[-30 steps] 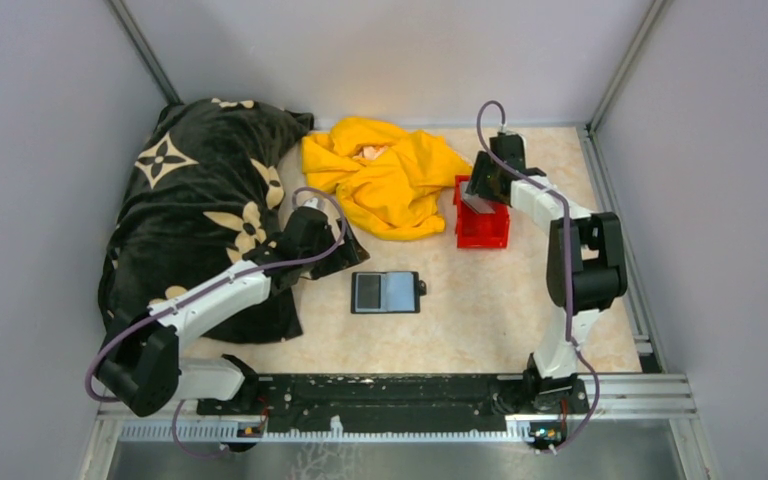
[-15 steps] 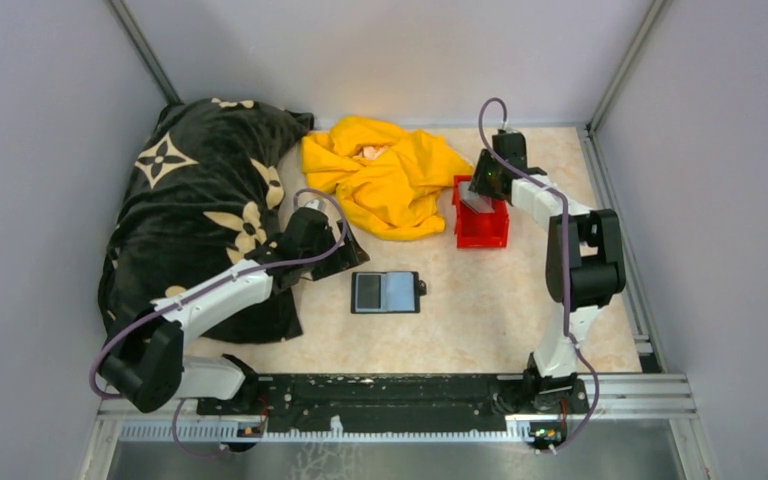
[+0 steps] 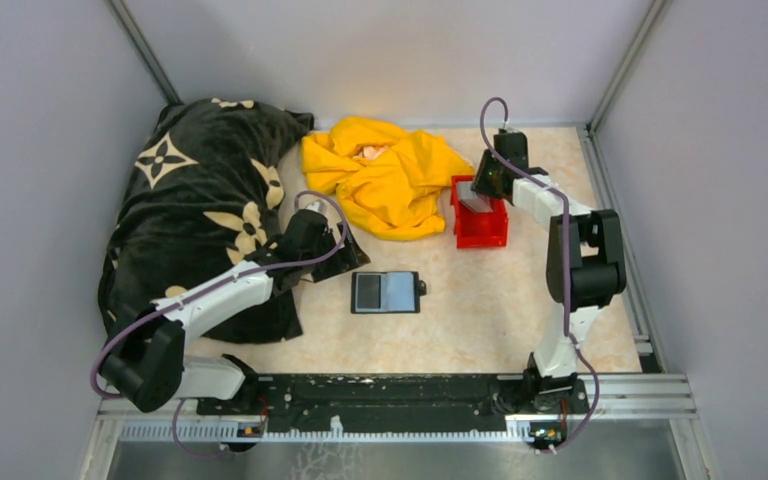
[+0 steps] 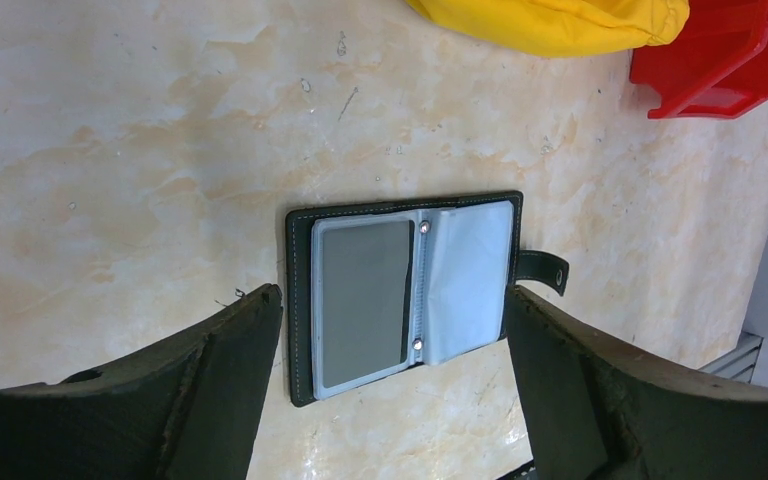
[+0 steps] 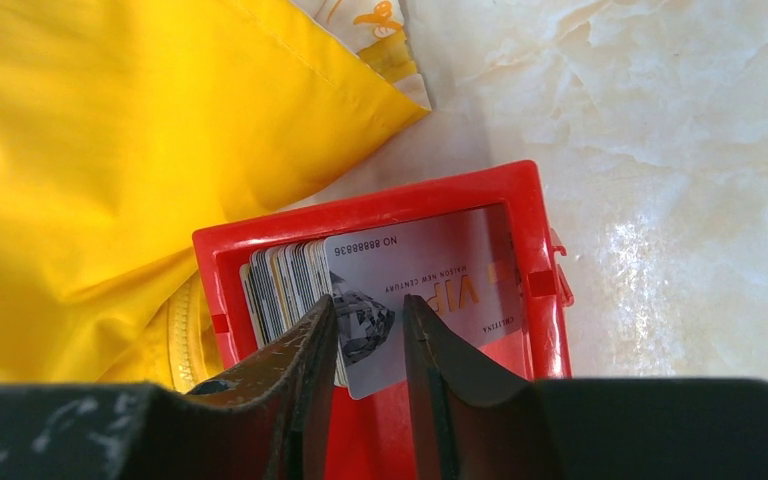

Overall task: Put the credit cards into the card holder
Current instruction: Pick up the credit card from the storage box.

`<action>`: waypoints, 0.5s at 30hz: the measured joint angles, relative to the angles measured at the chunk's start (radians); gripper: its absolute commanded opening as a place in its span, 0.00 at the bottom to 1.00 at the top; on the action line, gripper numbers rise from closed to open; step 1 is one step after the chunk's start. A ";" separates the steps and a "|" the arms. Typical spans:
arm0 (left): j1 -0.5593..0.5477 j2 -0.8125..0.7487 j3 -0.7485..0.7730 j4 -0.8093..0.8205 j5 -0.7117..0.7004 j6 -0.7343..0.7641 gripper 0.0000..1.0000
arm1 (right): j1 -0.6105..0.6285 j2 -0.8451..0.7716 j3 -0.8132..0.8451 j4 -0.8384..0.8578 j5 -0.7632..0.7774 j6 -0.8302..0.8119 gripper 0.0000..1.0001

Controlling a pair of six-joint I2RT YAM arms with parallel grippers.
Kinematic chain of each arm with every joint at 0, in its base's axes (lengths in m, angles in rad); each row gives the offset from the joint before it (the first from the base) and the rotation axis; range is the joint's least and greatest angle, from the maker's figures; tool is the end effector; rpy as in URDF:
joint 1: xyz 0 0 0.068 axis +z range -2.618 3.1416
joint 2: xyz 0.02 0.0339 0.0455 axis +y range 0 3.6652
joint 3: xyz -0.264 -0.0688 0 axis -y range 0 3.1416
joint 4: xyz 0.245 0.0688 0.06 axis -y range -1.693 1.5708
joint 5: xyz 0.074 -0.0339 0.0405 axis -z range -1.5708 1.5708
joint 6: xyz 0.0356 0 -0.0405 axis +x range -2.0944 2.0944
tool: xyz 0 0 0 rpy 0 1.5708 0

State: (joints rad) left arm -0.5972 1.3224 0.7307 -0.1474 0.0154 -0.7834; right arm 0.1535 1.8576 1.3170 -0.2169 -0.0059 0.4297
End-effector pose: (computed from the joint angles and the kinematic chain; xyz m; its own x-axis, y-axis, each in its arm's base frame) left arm 0.2254 -0.1539 0.2087 -0.7981 -0.3106 -0.5163 0.0120 0.8486 -0.5289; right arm 0.4103 0.0637 0.2168 -0.6828 0.3159 -0.6588 0.1400 0.9416 0.3064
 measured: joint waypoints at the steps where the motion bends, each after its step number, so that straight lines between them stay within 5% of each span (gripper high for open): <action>1: 0.000 0.000 -0.001 0.000 0.001 0.000 0.87 | 0.000 -0.001 0.000 0.000 0.000 0.000 0.27; 15: 0.006 0.000 -0.008 0.010 0.012 0.000 0.87 | 0.017 -0.022 0.000 -0.034 0.007 -0.003 0.23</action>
State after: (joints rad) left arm -0.5911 1.3228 0.7227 -0.1371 0.0273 -0.7837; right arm 0.1703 1.8359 1.3170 -0.2512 0.0013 0.4267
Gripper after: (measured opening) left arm 0.870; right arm 0.238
